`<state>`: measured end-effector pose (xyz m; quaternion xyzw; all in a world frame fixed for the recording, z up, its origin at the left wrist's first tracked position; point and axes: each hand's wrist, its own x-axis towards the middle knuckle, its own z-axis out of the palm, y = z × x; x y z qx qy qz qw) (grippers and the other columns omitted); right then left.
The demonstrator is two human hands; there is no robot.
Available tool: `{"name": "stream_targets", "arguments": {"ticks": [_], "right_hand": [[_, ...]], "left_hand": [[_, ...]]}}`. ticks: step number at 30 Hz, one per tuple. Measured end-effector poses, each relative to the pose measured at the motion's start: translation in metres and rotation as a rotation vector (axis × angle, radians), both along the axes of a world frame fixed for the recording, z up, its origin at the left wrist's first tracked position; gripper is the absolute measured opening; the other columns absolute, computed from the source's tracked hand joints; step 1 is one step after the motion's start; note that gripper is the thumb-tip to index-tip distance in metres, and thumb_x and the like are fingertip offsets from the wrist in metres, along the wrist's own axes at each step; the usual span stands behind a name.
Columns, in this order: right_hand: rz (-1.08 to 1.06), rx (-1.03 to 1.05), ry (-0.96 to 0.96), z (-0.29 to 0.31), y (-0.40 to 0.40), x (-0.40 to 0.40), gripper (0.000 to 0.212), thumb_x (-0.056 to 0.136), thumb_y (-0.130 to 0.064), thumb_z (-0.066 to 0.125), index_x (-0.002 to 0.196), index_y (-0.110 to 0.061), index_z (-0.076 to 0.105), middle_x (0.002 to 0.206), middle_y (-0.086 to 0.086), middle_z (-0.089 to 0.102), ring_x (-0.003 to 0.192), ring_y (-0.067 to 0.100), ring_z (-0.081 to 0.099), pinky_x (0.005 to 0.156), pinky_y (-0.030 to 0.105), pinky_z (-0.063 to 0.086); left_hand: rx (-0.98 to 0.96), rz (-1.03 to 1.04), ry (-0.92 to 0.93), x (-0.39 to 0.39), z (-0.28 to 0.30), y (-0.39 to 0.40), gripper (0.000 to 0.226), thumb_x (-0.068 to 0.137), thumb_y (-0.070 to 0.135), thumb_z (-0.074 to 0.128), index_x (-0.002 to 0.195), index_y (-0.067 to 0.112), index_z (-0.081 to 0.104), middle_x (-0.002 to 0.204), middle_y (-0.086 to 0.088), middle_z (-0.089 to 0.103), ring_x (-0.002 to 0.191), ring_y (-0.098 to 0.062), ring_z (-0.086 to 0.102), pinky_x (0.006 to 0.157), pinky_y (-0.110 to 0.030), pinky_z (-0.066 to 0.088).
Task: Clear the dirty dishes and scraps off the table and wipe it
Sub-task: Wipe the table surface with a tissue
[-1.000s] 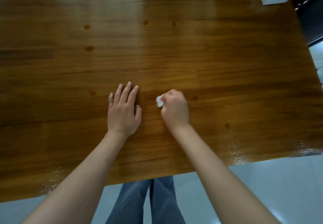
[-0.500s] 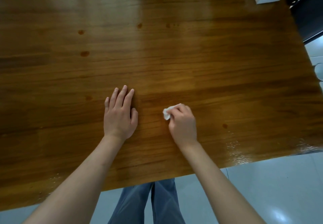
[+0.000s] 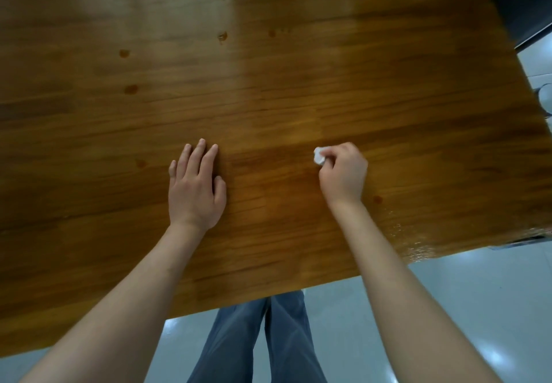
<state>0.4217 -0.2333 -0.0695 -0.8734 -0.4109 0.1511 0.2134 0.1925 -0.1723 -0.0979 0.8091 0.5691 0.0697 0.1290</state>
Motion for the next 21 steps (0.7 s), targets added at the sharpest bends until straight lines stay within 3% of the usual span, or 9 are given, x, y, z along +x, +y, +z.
{"name": "stream_targets", "arguments": {"ticks": [2, 6, 12, 18, 21], "right_hand": [[-0.003, -0.016, -0.039, 0.001, 0.002, -0.003, 0.026, 0.088, 0.003, 0.05, 0.104, -0.004, 0.069, 0.104, 0.011, 0.063, 0.099, 0.023, 0.055, 0.083, 0.028, 0.046], [0.28, 0.04, 0.036, 0.006, -0.047, -0.061, 0.018, 0.082, 0.007, 0.058, 0.092, -0.003, 0.071, 0.09, 0.01, 0.065, 0.086, 0.022, 0.056, 0.069, 0.02, 0.04], [-0.009, -0.003, -0.056, 0.003, -0.04, -0.005, 0.023, 0.088, 0.005, 0.05, 0.099, -0.002, 0.069, 0.1, 0.012, 0.065, 0.096, 0.025, 0.056, 0.076, 0.026, 0.043], [0.227, 0.017, 0.0, 0.011, -0.064, -0.031, 0.014, 0.086, 0.002, 0.059, 0.093, -0.002, 0.07, 0.092, 0.01, 0.067, 0.088, 0.021, 0.057, 0.069, 0.018, 0.039], [0.142, 0.003, -0.04, 0.011, -0.054, -0.013, 0.016, 0.088, 0.0, 0.056, 0.096, -0.002, 0.07, 0.096, 0.01, 0.067, 0.092, 0.021, 0.057, 0.07, 0.019, 0.041]], "left_hand": [[-0.005, -0.004, -0.006, 0.0, 0.001, 0.0, 0.053, 0.091, 0.034, 0.034, 0.142, 0.019, 0.038, 0.151, -0.006, 0.033, 0.142, -0.027, 0.02, 0.114, -0.044, 0.011], [-0.007, 0.002, -0.01, 0.0, 0.004, -0.002, 0.054, 0.09, 0.034, 0.034, 0.142, 0.019, 0.038, 0.151, -0.007, 0.033, 0.142, -0.027, 0.02, 0.114, -0.046, 0.012], [-0.009, -0.003, -0.012, 0.002, 0.003, -0.001, 0.05, 0.094, 0.028, 0.042, 0.142, 0.018, 0.037, 0.151, -0.007, 0.032, 0.142, -0.028, 0.019, 0.115, -0.048, 0.013], [-0.011, -0.002, -0.019, -0.001, 0.002, -0.001, 0.053, 0.091, 0.033, 0.035, 0.142, 0.019, 0.037, 0.151, -0.007, 0.032, 0.142, -0.028, 0.02, 0.114, -0.046, 0.013], [-0.015, -0.006, -0.012, 0.001, 0.002, -0.001, 0.052, 0.092, 0.032, 0.038, 0.142, 0.019, 0.036, 0.151, -0.007, 0.032, 0.142, -0.028, 0.019, 0.114, -0.047, 0.013]]}}
